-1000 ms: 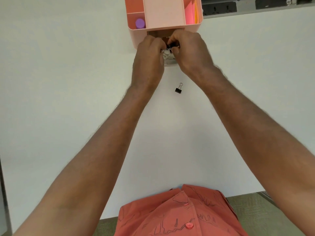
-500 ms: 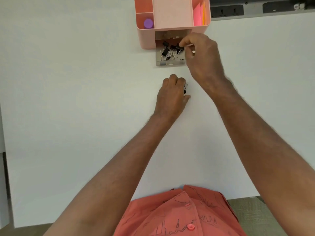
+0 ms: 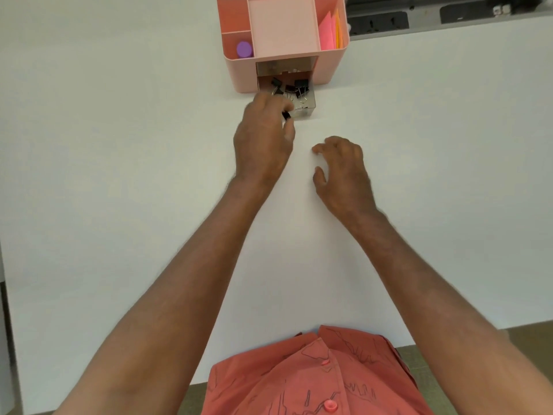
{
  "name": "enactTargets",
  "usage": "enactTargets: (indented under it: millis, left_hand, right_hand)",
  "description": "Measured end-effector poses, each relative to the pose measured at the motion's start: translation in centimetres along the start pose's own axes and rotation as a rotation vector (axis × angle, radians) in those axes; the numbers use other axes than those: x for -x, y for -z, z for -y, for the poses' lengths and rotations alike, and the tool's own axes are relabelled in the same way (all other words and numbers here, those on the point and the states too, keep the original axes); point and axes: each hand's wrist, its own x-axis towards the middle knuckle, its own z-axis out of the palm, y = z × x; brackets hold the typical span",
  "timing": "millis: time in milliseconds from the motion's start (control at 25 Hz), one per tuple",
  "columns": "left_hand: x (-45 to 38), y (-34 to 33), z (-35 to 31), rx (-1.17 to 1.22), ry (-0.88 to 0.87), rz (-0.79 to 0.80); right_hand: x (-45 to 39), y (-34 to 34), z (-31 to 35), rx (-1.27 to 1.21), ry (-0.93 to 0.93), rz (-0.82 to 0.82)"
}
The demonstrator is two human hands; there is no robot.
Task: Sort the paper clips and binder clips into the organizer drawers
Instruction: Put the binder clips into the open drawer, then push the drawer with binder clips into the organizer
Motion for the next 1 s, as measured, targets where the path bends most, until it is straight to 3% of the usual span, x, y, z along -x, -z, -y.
enactTargets:
  millis: [320,440,600,720,840,1000]
  left_hand:
    - [-3.3,-0.6,0.9,-0.112,-0.019,0.018]
    - [-2.3,-0.6,0.8,-0.035,-0.067,-0.138]
    - [-2.6,0.4,0.6,0.308,0.082,-0.381]
    - [-4.9,1.6,1.1,0.562,0.35,-0.444]
    - [-6.8,2.4,2.2,0.749,0.582,-0.275]
    - [-7.0,2.7,2.7,0.967,0.646,-0.117]
  right_hand:
    - [0.5,-0.8,-0.2,0.007,-0.002,-0.033]
    - [0.5,-0.8,0.0,-0.02,-0.02,-0.017]
    - [-0.2,-0.2,1.2,-0.124,-0.082,0.005]
    - [-1.7,0.7,3.1,-0.646,-0.346,0.009]
    - [-3.5,1.8,4.9,-1.356,-0.73,0.101]
    - [-5.6,2.6,5.8,-1.77,-0.914,0.173]
